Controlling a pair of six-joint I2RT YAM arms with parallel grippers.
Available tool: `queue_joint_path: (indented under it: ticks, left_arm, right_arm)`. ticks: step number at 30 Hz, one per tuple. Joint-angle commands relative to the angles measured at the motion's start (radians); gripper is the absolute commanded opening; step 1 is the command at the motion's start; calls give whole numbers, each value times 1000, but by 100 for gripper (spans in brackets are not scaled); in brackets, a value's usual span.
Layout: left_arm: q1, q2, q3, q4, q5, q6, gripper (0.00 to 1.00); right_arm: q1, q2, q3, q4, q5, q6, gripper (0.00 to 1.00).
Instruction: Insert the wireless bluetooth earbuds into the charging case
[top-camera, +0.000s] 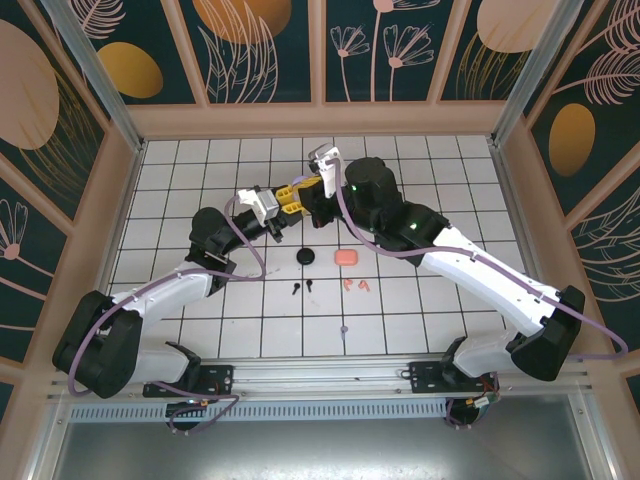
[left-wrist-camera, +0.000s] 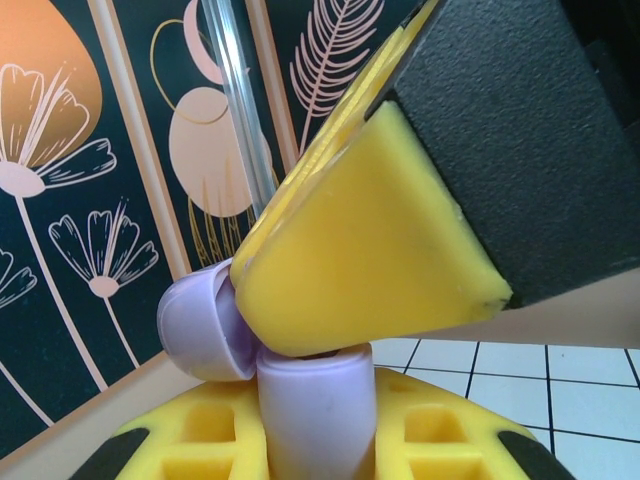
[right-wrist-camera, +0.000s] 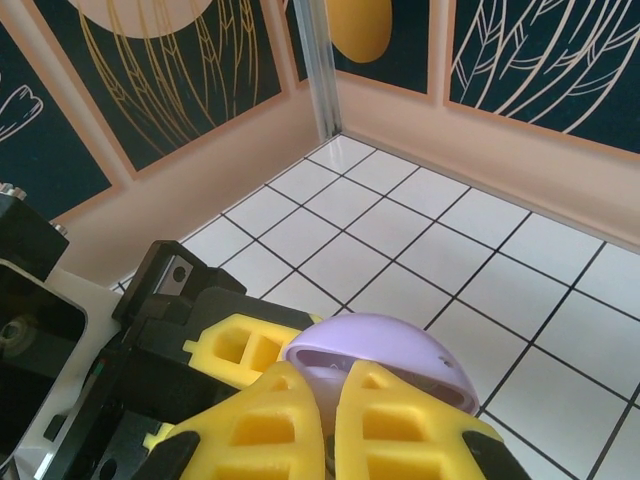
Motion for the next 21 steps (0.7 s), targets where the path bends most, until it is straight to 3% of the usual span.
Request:
queue_joint_path:
  ticks: [1,9,14,21]
  left_arm:
    - [-14,-28,54,50,25,-5,0]
    - [-16,-25,51,43,27,-10,0]
    - [-16,-20,46,45,20,-13,0]
    - [-16,-20,29,61,1,-18,0]
  right_arm:
    - [25,16,-17,-37,-29,12,6]
    - [18,25,63,-19,-10,109,48]
    - [10,14,115,-14,17,169,62]
    - [-13,-90,113,-5,67,270,68]
